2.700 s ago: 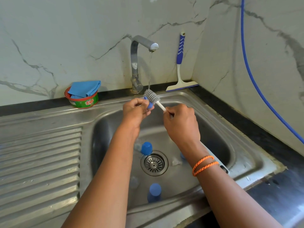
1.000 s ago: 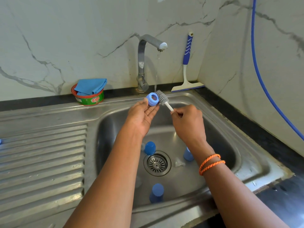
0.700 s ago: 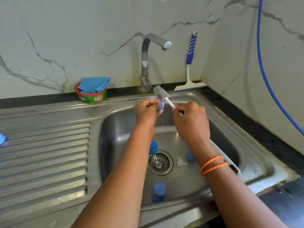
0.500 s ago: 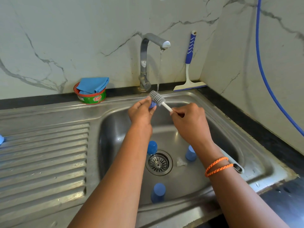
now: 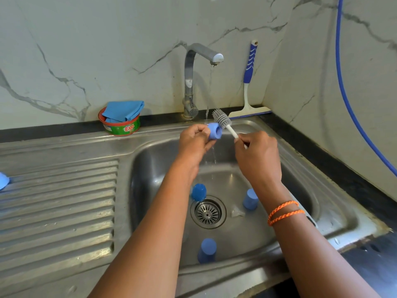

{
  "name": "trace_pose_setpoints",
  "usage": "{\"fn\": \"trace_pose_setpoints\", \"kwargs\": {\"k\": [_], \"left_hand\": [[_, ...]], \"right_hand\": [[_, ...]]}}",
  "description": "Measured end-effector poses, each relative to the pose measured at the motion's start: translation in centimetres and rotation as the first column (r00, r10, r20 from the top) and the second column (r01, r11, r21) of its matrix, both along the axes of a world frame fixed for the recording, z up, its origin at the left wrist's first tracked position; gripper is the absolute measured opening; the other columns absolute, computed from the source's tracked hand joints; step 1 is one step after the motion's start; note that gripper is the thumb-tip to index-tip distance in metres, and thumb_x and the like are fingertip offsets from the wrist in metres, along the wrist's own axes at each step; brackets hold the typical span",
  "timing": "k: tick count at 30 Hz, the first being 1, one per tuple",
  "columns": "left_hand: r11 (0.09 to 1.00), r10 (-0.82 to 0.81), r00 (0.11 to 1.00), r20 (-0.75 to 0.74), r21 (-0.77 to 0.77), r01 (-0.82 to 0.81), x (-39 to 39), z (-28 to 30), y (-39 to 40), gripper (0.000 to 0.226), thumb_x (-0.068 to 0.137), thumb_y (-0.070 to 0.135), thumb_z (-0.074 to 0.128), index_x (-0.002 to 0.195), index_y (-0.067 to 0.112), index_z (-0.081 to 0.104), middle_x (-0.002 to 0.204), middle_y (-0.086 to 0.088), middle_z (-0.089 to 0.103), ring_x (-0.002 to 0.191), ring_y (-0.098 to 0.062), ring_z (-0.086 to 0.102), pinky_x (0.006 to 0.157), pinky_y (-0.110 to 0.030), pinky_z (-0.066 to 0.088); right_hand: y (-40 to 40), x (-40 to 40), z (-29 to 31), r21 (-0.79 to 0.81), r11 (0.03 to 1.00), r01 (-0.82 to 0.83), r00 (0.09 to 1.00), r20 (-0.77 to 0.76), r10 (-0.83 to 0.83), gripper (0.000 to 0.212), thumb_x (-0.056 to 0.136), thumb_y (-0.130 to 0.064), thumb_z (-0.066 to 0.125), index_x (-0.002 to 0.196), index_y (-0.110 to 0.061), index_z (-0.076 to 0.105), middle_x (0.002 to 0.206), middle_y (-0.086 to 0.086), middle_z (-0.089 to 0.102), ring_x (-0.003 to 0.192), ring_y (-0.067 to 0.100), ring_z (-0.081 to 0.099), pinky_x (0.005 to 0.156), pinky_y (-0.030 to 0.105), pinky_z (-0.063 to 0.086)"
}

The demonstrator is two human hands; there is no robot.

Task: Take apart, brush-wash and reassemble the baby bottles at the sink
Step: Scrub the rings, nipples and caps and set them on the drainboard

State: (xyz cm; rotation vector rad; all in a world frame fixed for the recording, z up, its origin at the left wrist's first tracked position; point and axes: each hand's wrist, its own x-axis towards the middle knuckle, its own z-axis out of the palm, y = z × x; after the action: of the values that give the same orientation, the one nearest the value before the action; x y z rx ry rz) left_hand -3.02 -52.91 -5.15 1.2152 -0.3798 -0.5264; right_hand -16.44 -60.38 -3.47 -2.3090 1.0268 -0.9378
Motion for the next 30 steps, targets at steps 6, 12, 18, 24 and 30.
{"fn": "trace_pose_setpoints", "kwargs": {"k": [6, 12, 18, 24, 30], "left_hand": [[0.954, -0.07, 0.868, -0.491, -0.287, -0.085, -0.3, 0.3, 0.1, 0.024, 0.107, 0.002, 0.049, 0.127, -0.007, 0.059, 0.125, -0.027, 0.069, 0.117, -0.035, 0.07, 0.093, -0.039, 0.059], [0.883, -0.086, 0.765, -0.638, -0.404, -0.238, 0.1, 0.0, 0.5, 0.029, 0.104, 0.006, 0.057, 0.13, -0.008, 0.06, 0.111, -0.021, 0.073, 0.1, -0.029, 0.074, 0.084, -0.037, 0.064], [0.885, -0.129, 0.778, -0.615, -0.426, -0.189, 0.3, 0.2, 0.5, 0.023, 0.106, 0.005, 0.054, 0.122, -0.01, 0.06, 0.106, -0.025, 0.073, 0.101, -0.033, 0.073, 0.081, -0.04, 0.065], [0.939, -0.168, 0.831, -0.53, -0.342, -0.029, -0.4, 0.1, 0.5, 0.025, 0.106, 0.006, 0.054, 0.127, -0.008, 0.061, 0.116, -0.027, 0.073, 0.108, -0.035, 0.074, 0.096, -0.043, 0.06], [0.912, -0.046, 0.798, -0.601, -0.351, -0.212, 0.2, -0.2, 0.4, 0.032, 0.105, 0.006, 0.057, 0.134, -0.007, 0.058, 0.115, -0.023, 0.071, 0.092, -0.029, 0.074, 0.078, -0.038, 0.065]], "right_hand": [[1.0, 0.4, -0.2, 0.009, 0.994, -0.106, 0.992, 0.07, 0.105, 0.047, 0.101, -0.023, 0.059, 0.058, -0.02, 0.038, 0.058, 0.002, 0.039, 0.057, 0.026, 0.032, 0.054, 0.032, 0.027], [1.9, 0.5, -0.3, -0.052, 0.983, -0.175, 0.985, -0.019, 0.174, 0.042, 0.098, -0.026, 0.06, 0.06, -0.019, 0.044, 0.056, 0.002, 0.042, 0.056, 0.029, 0.039, 0.052, 0.032, 0.03], [1.1, 0.1, 0.0, -0.069, 0.998, -0.007, 0.998, -0.062, 0.002, 0.038, 0.099, -0.025, 0.056, 0.064, -0.012, 0.049, 0.06, 0.005, 0.045, 0.054, 0.026, 0.038, 0.051, 0.032, 0.028], [0.9, 0.1, 0.0, -0.063, 0.996, -0.07, 0.998, -0.014, 0.069, 0.044, 0.102, -0.03, 0.058, 0.061, -0.024, 0.042, 0.062, 0.002, 0.046, 0.057, 0.024, 0.04, 0.054, 0.031, 0.026], [1.5, -0.1, 0.1, -0.062, 0.991, -0.12, 0.991, -0.061, 0.116, 0.03, 0.097, -0.028, 0.057, 0.071, -0.016, 0.063, 0.06, 0.005, 0.052, 0.056, 0.029, 0.048, 0.051, 0.032, 0.034]]}}
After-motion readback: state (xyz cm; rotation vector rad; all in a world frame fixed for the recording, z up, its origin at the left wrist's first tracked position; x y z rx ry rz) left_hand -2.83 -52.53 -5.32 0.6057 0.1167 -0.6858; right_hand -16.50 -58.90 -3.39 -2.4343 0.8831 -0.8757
